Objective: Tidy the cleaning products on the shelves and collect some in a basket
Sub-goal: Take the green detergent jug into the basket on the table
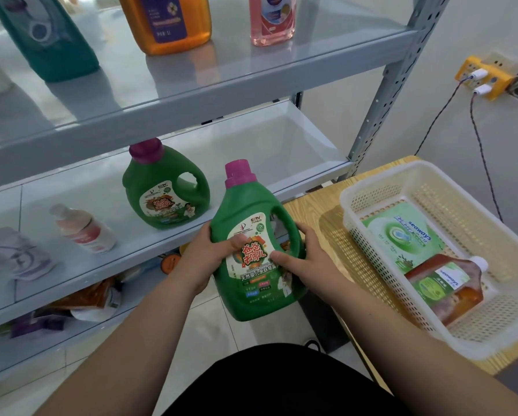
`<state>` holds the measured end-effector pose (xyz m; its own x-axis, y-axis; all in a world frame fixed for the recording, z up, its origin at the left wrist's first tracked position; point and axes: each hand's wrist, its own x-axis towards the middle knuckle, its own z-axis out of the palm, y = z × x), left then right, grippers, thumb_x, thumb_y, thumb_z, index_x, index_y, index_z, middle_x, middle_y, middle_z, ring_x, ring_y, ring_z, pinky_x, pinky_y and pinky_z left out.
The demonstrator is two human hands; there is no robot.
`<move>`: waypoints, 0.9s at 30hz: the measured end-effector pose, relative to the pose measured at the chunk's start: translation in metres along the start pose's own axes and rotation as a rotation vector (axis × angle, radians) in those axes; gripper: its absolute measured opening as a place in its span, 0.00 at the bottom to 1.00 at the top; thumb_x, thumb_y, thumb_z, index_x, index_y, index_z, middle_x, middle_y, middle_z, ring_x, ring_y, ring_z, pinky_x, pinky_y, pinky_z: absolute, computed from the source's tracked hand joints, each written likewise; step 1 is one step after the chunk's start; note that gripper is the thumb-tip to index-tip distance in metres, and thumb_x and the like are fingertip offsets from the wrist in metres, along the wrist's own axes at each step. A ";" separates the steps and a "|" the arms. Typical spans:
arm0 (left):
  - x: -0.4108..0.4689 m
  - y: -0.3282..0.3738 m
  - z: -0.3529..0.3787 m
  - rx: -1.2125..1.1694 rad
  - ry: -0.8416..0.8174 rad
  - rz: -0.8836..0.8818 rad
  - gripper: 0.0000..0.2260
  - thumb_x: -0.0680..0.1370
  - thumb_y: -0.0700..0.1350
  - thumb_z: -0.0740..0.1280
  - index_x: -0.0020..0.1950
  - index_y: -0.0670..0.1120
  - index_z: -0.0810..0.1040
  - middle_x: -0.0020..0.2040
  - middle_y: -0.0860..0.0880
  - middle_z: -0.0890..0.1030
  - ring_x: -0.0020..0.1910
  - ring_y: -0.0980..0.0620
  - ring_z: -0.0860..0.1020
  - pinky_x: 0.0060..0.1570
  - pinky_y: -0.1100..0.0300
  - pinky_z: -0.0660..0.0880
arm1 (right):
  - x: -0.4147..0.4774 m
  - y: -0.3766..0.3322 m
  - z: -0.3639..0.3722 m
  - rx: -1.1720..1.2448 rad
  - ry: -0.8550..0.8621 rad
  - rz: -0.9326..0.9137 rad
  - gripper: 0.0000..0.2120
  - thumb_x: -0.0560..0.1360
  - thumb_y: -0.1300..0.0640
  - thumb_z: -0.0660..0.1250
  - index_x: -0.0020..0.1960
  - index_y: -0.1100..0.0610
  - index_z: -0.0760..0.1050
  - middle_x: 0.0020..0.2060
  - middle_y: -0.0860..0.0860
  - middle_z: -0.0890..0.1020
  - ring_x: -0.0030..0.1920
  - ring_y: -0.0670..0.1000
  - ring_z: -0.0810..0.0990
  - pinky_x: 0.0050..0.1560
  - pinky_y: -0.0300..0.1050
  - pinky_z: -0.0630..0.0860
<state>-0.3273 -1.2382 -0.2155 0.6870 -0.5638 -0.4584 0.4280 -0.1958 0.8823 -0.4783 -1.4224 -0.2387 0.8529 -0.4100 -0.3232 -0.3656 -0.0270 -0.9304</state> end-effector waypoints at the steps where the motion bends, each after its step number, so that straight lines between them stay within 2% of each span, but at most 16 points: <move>1: -0.001 -0.001 -0.001 0.058 0.030 0.024 0.45 0.48 0.63 0.87 0.63 0.59 0.75 0.55 0.53 0.87 0.51 0.50 0.87 0.44 0.53 0.84 | 0.001 -0.003 -0.002 -0.023 -0.013 0.004 0.36 0.68 0.34 0.76 0.71 0.39 0.67 0.60 0.42 0.81 0.59 0.48 0.83 0.56 0.45 0.81; 3: -0.006 0.000 -0.001 0.290 0.072 0.123 0.37 0.53 0.67 0.84 0.58 0.69 0.73 0.53 0.64 0.85 0.49 0.61 0.85 0.42 0.61 0.82 | 0.006 -0.016 -0.008 -0.110 0.007 -0.033 0.22 0.74 0.34 0.70 0.64 0.39 0.73 0.56 0.38 0.81 0.58 0.47 0.82 0.50 0.40 0.81; 4: -0.008 -0.001 0.000 0.469 0.089 0.183 0.33 0.56 0.68 0.82 0.56 0.72 0.70 0.51 0.67 0.83 0.47 0.66 0.83 0.41 0.66 0.78 | 0.008 -0.026 -0.011 -0.146 0.033 -0.069 0.22 0.74 0.31 0.67 0.64 0.39 0.72 0.55 0.36 0.79 0.58 0.45 0.81 0.49 0.41 0.81; 5: -0.010 -0.002 0.002 0.664 0.107 0.249 0.31 0.59 0.68 0.79 0.56 0.73 0.68 0.50 0.68 0.81 0.46 0.67 0.81 0.40 0.68 0.73 | 0.010 -0.037 -0.016 -0.164 0.064 -0.103 0.26 0.73 0.28 0.64 0.66 0.40 0.71 0.55 0.35 0.77 0.57 0.43 0.80 0.50 0.44 0.82; 7: -0.014 -0.006 0.006 0.992 0.154 0.405 0.31 0.63 0.69 0.74 0.62 0.69 0.65 0.51 0.66 0.76 0.46 0.64 0.76 0.38 0.68 0.66 | 0.017 -0.056 -0.024 -0.218 0.123 -0.147 0.31 0.72 0.25 0.59 0.69 0.39 0.69 0.57 0.39 0.78 0.54 0.46 0.81 0.51 0.50 0.81; 8: -0.016 -0.008 0.009 1.093 0.167 0.475 0.32 0.65 0.69 0.73 0.65 0.65 0.66 0.53 0.63 0.75 0.48 0.60 0.76 0.37 0.67 0.66 | 0.020 -0.064 -0.026 -0.265 0.139 -0.164 0.30 0.72 0.25 0.58 0.69 0.39 0.68 0.58 0.42 0.79 0.53 0.48 0.82 0.51 0.51 0.81; 10: -0.017 -0.010 0.014 1.210 0.174 0.570 0.33 0.68 0.66 0.73 0.68 0.56 0.67 0.56 0.57 0.76 0.52 0.54 0.77 0.40 0.61 0.72 | 0.026 -0.076 -0.030 -0.438 0.132 -0.187 0.29 0.74 0.25 0.55 0.66 0.42 0.72 0.55 0.45 0.80 0.51 0.50 0.82 0.49 0.49 0.81; 11: -0.018 -0.010 0.016 1.246 0.179 0.599 0.34 0.69 0.64 0.74 0.70 0.54 0.67 0.58 0.54 0.77 0.54 0.51 0.78 0.44 0.58 0.75 | 0.028 -0.080 -0.030 -0.559 0.121 -0.201 0.28 0.75 0.26 0.54 0.61 0.44 0.75 0.51 0.45 0.81 0.49 0.48 0.82 0.46 0.48 0.81; 14: -0.020 -0.009 0.021 1.274 0.193 0.678 0.36 0.69 0.62 0.75 0.72 0.50 0.68 0.60 0.50 0.79 0.56 0.48 0.80 0.48 0.54 0.78 | 0.033 -0.078 -0.025 -0.818 0.206 -0.273 0.20 0.81 0.34 0.55 0.48 0.48 0.73 0.40 0.44 0.77 0.40 0.44 0.77 0.36 0.42 0.74; 17: -0.022 -0.006 0.018 1.242 0.148 0.617 0.37 0.68 0.65 0.74 0.73 0.56 0.67 0.62 0.55 0.79 0.56 0.52 0.79 0.47 0.60 0.73 | 0.033 -0.073 -0.022 -0.861 0.331 -0.368 0.15 0.84 0.44 0.54 0.42 0.49 0.68 0.36 0.45 0.73 0.37 0.48 0.74 0.32 0.43 0.65; 19: -0.024 -0.005 0.014 1.244 0.119 0.576 0.37 0.66 0.68 0.72 0.72 0.60 0.66 0.61 0.59 0.79 0.55 0.55 0.79 0.46 0.62 0.70 | 0.029 -0.070 -0.021 -0.876 0.333 -0.399 0.14 0.85 0.48 0.54 0.42 0.48 0.67 0.35 0.44 0.71 0.37 0.49 0.74 0.33 0.46 0.67; 22: -0.023 -0.004 0.010 1.244 0.086 0.563 0.36 0.65 0.68 0.71 0.70 0.64 0.66 0.59 0.62 0.79 0.53 0.59 0.77 0.46 0.63 0.71 | 0.022 -0.068 -0.021 -0.881 0.300 -0.410 0.12 0.85 0.49 0.53 0.44 0.49 0.68 0.37 0.45 0.72 0.39 0.51 0.75 0.37 0.51 0.75; 24: -0.023 -0.001 0.004 1.144 -0.014 0.514 0.33 0.64 0.67 0.73 0.67 0.68 0.67 0.55 0.67 0.79 0.50 0.67 0.77 0.44 0.70 0.70 | 0.016 -0.068 -0.023 -0.900 0.268 -0.492 0.12 0.83 0.48 0.51 0.45 0.51 0.68 0.39 0.47 0.73 0.39 0.52 0.75 0.36 0.52 0.76; 25: -0.023 -0.001 0.000 1.063 -0.091 0.476 0.33 0.64 0.66 0.75 0.66 0.72 0.67 0.55 0.70 0.78 0.51 0.70 0.76 0.42 0.75 0.70 | 0.013 -0.069 -0.023 -0.912 0.231 -0.539 0.14 0.81 0.46 0.51 0.45 0.52 0.70 0.40 0.48 0.74 0.38 0.52 0.75 0.35 0.50 0.75; 27: -0.027 -0.002 -0.008 0.926 -0.192 0.418 0.33 0.64 0.64 0.78 0.64 0.76 0.66 0.57 0.75 0.76 0.55 0.74 0.75 0.43 0.78 0.72 | 0.010 -0.072 -0.025 -0.919 0.148 -0.613 0.19 0.79 0.44 0.50 0.47 0.54 0.74 0.41 0.48 0.76 0.38 0.51 0.75 0.34 0.47 0.74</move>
<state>-0.3420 -1.2166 -0.2062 0.5372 -0.8312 -0.1431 -0.4985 -0.4497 0.7411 -0.4526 -1.4471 -0.1705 0.9531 -0.1992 0.2280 -0.0872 -0.9018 -0.4233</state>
